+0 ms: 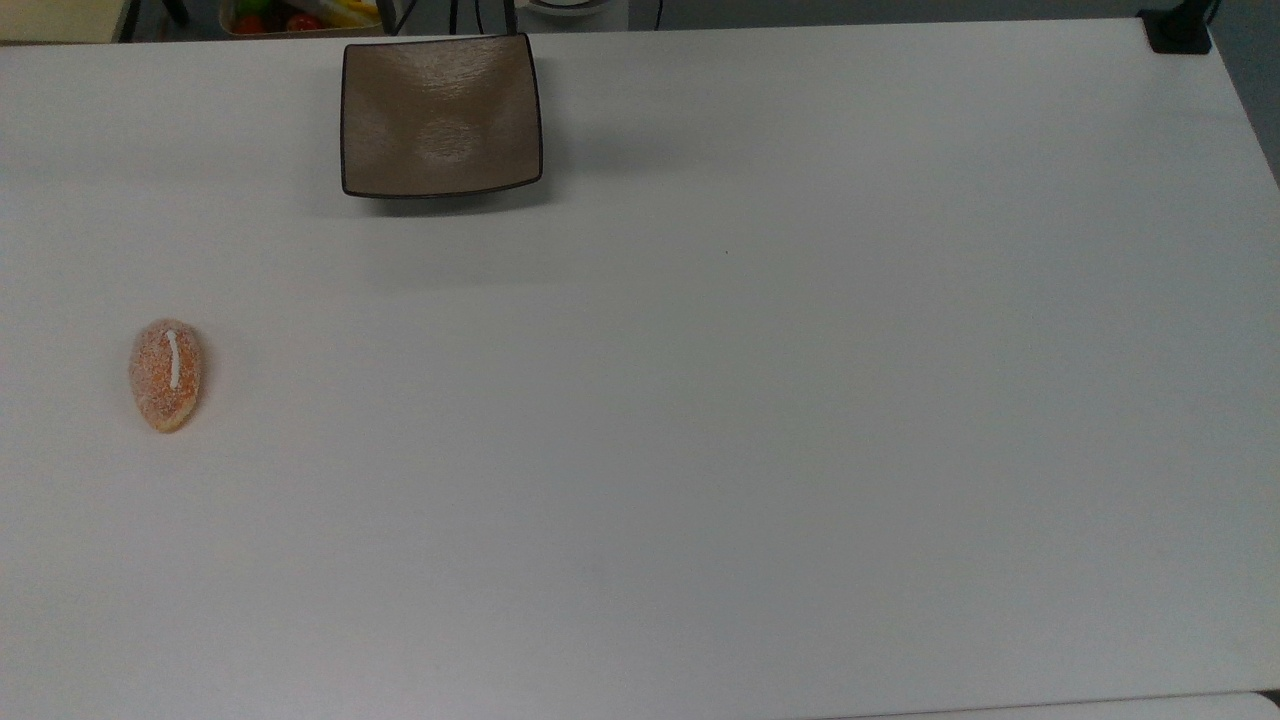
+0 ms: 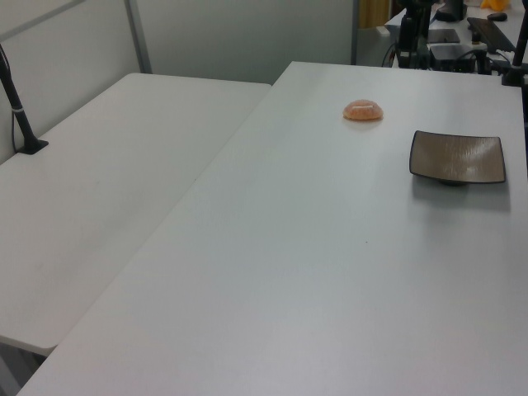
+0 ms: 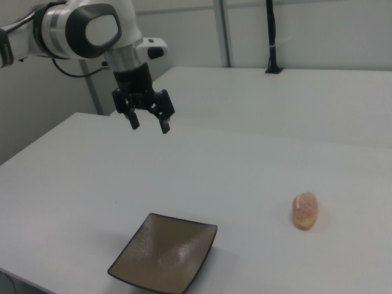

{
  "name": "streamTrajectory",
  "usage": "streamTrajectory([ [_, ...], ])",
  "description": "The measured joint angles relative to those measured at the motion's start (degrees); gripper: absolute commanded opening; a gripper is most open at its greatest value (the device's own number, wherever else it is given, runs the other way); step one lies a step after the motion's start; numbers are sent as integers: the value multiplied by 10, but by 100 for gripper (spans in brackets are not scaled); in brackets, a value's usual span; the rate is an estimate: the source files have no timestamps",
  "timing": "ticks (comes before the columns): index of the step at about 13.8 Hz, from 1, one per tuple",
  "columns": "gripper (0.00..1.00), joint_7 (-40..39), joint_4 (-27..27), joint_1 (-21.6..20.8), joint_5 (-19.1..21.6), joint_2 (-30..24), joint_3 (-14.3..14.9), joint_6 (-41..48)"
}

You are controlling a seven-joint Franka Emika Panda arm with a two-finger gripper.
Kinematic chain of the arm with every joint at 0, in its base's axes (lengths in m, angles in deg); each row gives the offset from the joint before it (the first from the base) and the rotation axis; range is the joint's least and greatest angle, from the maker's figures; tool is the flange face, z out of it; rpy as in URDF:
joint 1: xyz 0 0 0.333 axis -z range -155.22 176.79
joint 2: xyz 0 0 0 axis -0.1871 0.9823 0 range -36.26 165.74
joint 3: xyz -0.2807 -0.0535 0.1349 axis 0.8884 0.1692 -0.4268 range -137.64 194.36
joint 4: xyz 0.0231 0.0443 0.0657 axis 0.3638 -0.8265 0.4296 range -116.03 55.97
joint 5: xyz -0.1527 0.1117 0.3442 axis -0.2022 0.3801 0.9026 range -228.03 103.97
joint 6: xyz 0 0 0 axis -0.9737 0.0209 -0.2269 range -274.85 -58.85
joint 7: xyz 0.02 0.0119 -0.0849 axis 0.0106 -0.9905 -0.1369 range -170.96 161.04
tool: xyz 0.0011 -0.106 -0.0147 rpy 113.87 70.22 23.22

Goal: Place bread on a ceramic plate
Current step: 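Move the open gripper from above the plate toward the bread roll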

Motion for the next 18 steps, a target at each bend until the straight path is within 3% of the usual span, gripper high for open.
streamTrajectory([
  [15,100,0,0,0,0,10,0,-1],
  [18,100,-4,0,1,-1,13,3,-51],
])
